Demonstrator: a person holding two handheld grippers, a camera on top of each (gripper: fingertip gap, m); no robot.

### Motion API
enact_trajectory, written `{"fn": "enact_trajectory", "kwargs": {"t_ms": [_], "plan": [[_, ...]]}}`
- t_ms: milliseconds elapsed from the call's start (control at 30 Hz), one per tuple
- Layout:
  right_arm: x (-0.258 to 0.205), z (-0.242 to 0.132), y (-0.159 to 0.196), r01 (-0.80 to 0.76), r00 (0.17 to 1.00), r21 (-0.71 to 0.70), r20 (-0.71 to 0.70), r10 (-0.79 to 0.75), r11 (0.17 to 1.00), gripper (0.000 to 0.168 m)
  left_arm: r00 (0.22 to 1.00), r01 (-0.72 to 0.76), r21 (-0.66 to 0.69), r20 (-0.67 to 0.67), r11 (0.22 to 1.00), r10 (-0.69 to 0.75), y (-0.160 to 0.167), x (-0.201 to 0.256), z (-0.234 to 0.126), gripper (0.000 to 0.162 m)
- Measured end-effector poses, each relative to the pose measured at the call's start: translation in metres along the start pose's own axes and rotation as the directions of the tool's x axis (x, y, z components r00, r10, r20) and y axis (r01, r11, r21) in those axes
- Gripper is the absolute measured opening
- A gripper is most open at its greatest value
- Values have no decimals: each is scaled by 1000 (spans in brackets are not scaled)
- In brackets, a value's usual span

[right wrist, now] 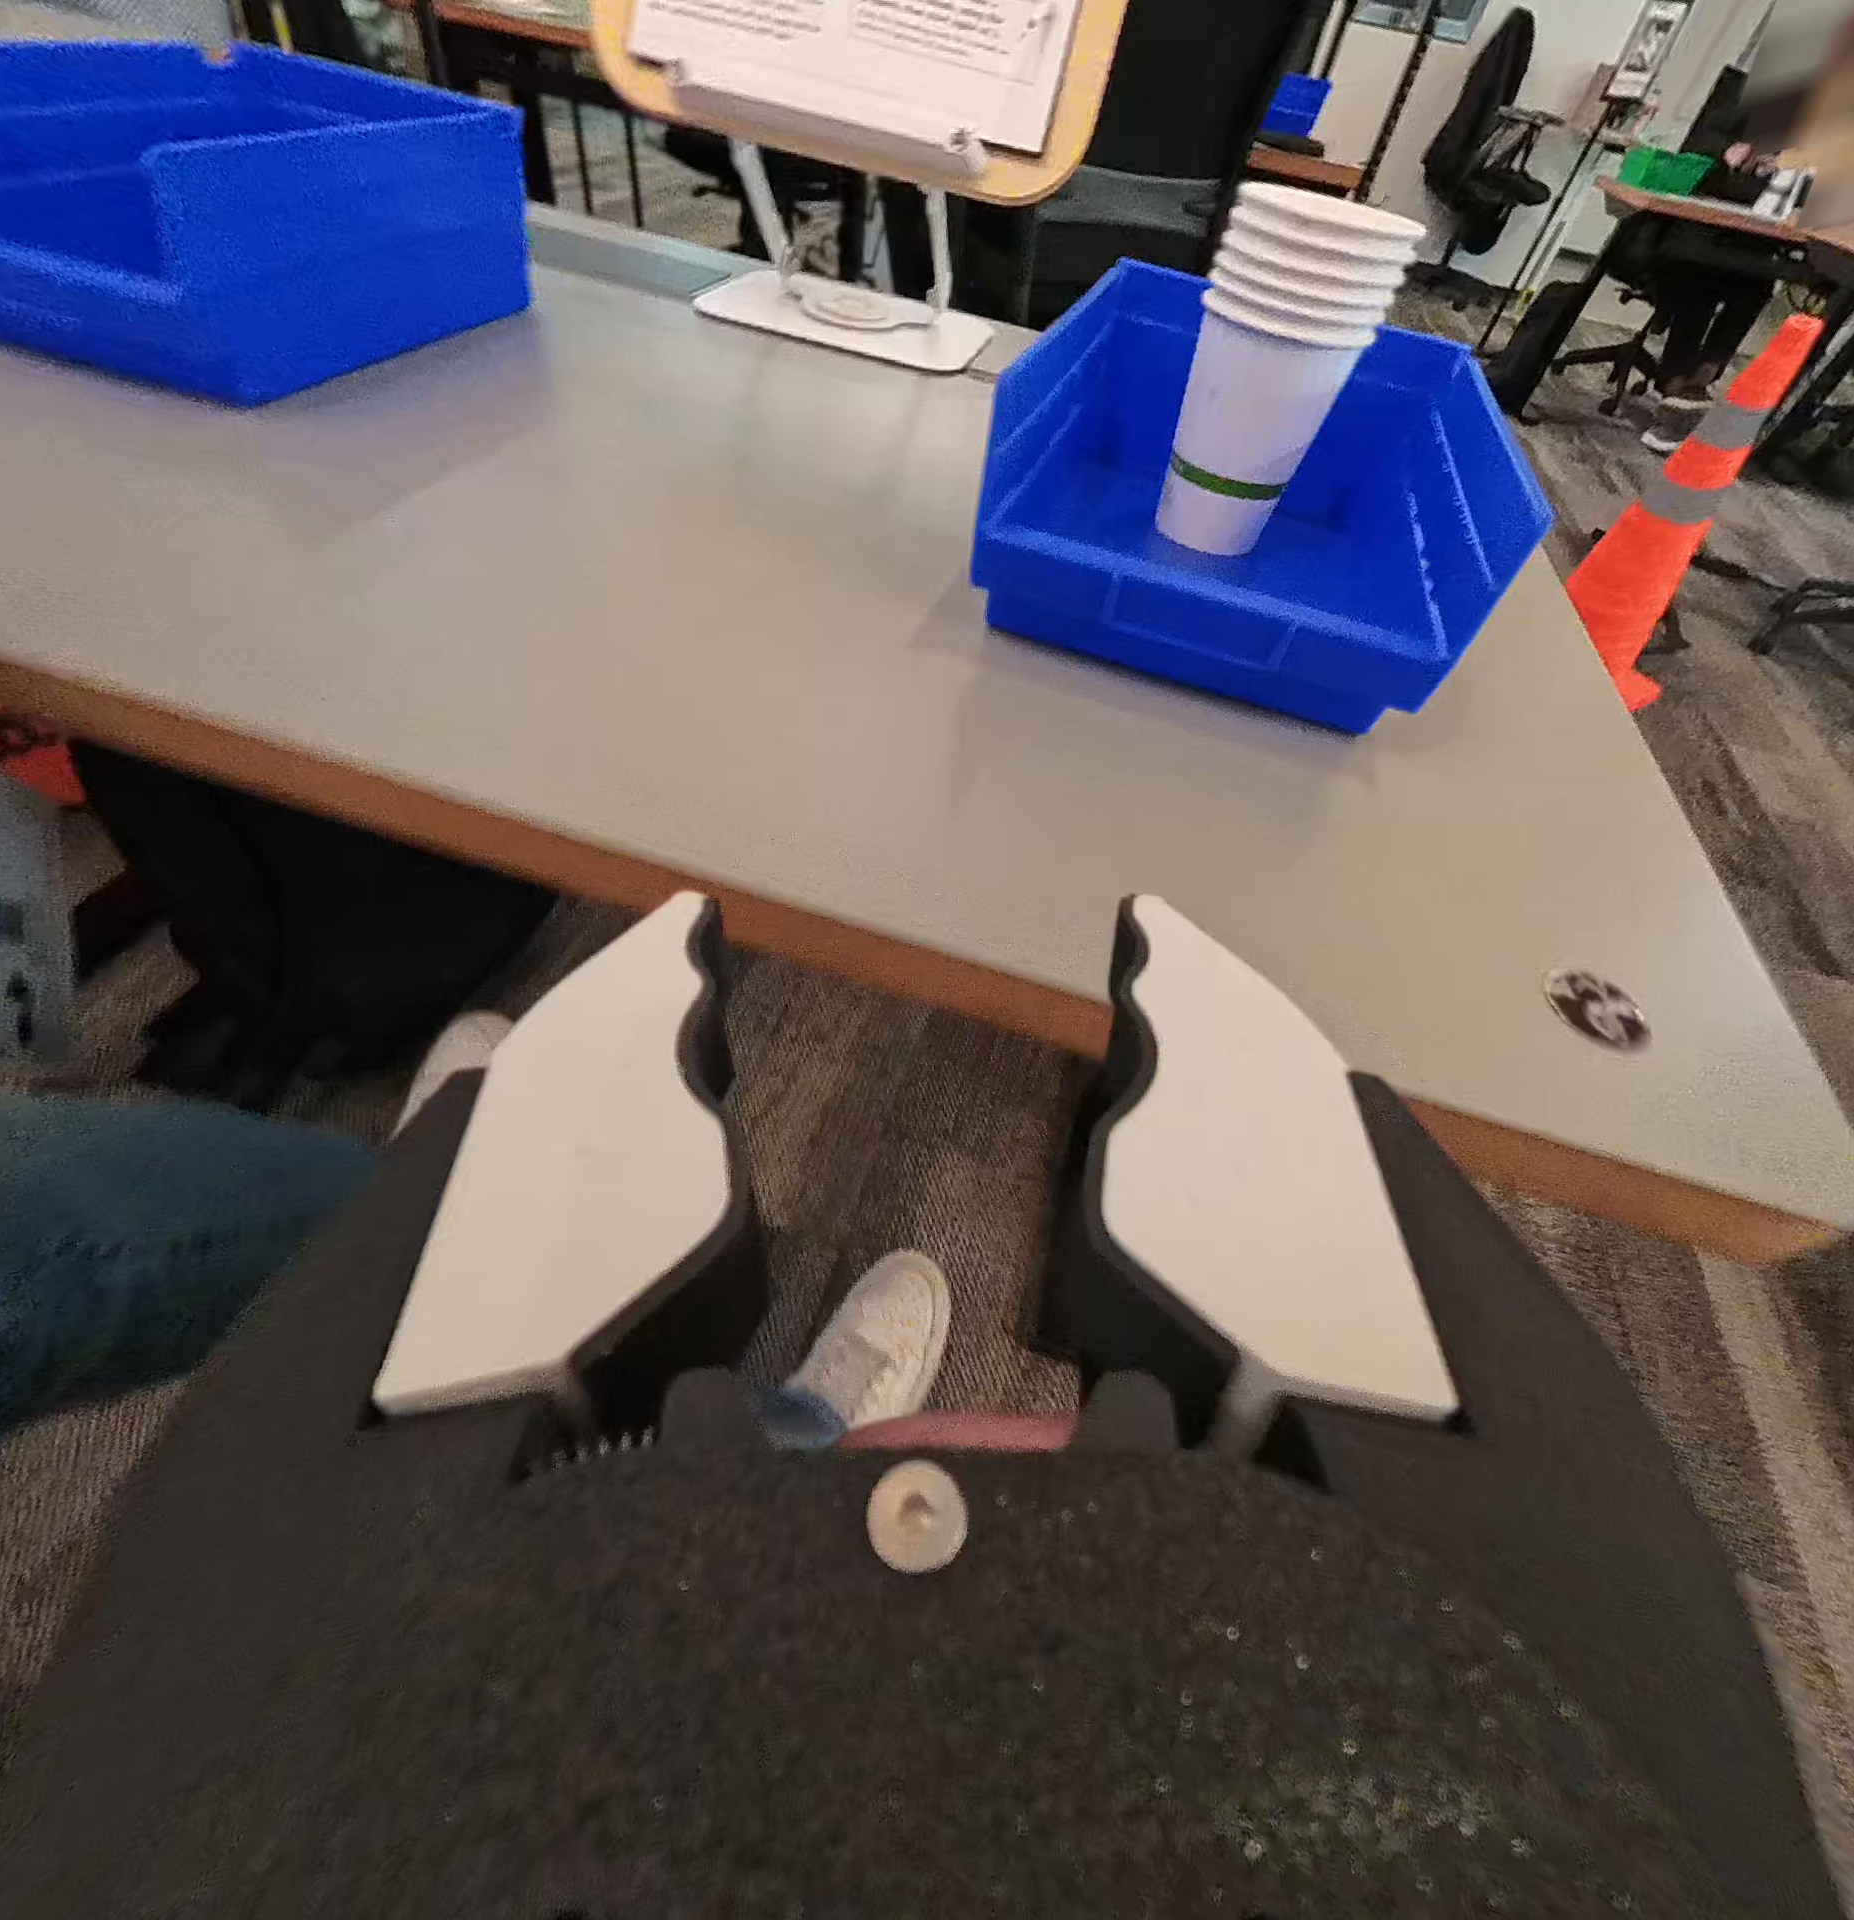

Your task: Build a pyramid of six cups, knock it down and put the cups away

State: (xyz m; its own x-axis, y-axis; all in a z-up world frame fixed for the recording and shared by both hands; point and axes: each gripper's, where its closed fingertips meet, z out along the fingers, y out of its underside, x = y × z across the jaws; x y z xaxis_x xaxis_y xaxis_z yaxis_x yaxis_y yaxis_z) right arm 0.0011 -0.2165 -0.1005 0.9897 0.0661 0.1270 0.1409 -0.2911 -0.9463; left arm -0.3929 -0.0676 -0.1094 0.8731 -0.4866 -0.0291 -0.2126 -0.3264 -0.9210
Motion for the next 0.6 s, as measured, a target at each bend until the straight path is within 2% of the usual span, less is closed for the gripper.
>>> {"fn": "enact_trajectory", "kwargs": {"t_ms": [133, 233, 400, 600], "plan": [[26, 70, -15, -98, 995, -6, -22, 98, 995, 71, 998, 43, 17, 36, 999, -43, -30, -28, 47, 83], [41, 106, -22, -151, 988, -23, -45, 150, 988, 70, 996, 52, 2, 79, 999, -52, -40, -51, 69, 84], [69, 137, -28, -180, 979, -40, -101, 175, 983, 70, 981, 163, -36, 115, 986, -158, -39, -76, 81, 84], [83, 168, -22, -213, 970, -61, -131, 203, 975, 72, 971, 115, -21, 213, 993, -108, -41, -98, 100, 83]]}}
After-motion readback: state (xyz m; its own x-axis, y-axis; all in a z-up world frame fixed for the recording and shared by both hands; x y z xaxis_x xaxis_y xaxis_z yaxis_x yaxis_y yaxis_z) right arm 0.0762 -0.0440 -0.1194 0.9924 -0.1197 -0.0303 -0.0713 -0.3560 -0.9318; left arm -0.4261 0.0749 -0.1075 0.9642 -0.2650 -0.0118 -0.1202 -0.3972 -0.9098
